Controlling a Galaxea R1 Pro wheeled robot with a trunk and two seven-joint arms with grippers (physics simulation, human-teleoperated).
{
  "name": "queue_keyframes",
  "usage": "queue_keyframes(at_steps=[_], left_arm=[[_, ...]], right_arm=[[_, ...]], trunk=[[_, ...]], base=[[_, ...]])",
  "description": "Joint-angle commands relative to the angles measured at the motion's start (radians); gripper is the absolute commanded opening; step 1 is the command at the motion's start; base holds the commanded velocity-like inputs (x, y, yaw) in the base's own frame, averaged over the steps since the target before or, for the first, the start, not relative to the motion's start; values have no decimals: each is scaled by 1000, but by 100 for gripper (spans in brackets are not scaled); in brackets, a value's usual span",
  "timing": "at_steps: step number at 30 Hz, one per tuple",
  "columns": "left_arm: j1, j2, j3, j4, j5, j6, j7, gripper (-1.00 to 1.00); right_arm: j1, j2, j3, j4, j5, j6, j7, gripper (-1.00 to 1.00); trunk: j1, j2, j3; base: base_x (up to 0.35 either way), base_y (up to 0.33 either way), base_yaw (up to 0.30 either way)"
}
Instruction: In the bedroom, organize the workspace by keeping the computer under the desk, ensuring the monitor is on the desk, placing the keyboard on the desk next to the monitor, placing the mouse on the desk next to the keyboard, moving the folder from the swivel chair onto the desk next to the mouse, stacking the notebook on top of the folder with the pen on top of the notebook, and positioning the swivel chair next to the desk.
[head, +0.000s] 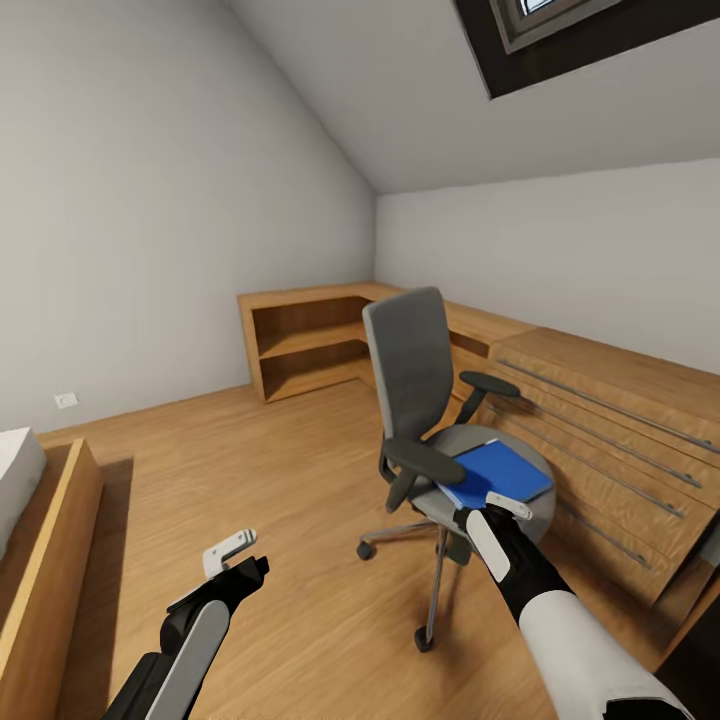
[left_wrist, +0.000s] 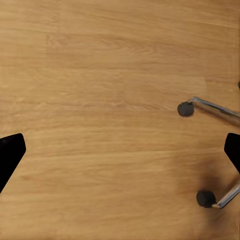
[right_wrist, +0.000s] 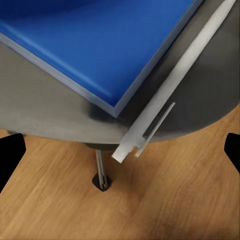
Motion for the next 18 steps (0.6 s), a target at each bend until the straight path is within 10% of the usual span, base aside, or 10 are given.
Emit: queue_keyframes(at_steps=[1, 18], left_arm=[[-1, 0, -1, -1, 7, 2, 9, 100], [0, -3, 10, -18, 1, 2, 10, 100]], right_arm=[[0, -1, 3, -2, -7, 3, -8, 100], [0, -12, -11, -33, -8, -4, -15, 100]], trunk=[[4, -8, -4], [4, -8, -4]], base=[[0, 0, 35], [0, 0, 4]])
